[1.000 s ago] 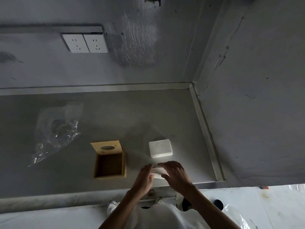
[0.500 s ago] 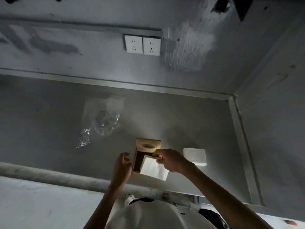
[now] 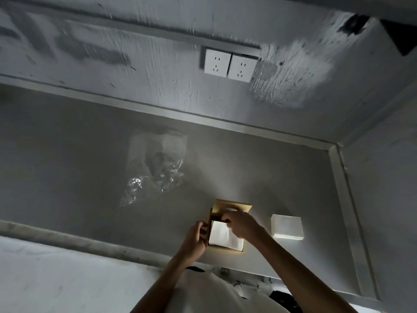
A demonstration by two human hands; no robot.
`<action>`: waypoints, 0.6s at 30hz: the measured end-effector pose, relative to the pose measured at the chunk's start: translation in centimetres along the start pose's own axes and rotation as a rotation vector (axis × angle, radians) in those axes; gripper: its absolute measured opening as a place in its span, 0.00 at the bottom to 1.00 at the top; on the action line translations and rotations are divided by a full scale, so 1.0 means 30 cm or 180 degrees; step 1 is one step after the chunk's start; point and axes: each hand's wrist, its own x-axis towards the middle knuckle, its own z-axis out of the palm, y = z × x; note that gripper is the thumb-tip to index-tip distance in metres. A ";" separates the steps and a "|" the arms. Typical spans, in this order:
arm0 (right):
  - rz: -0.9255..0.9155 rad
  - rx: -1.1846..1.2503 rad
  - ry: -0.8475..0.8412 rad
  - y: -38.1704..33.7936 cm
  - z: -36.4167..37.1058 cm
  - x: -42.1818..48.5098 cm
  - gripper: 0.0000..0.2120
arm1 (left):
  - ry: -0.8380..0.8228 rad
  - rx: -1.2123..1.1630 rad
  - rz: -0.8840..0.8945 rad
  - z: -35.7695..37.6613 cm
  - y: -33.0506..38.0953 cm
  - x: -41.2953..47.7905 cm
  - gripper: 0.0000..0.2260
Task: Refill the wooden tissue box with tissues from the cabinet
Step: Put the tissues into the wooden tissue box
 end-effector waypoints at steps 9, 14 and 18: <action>0.0560 0.0038 -0.0673 -0.066 0.064 0.052 0.18 | -0.0099 0.0391 0.0161 -0.010 -0.001 0.027 0.20; 0.0547 0.0108 -0.0922 -0.064 0.090 0.054 0.22 | -0.0050 0.0424 0.0178 -0.003 -0.007 0.026 0.19; 0.0439 0.0156 -0.0969 -0.078 0.095 0.065 0.24 | -0.0073 0.0394 0.0154 0.004 -0.026 0.036 0.18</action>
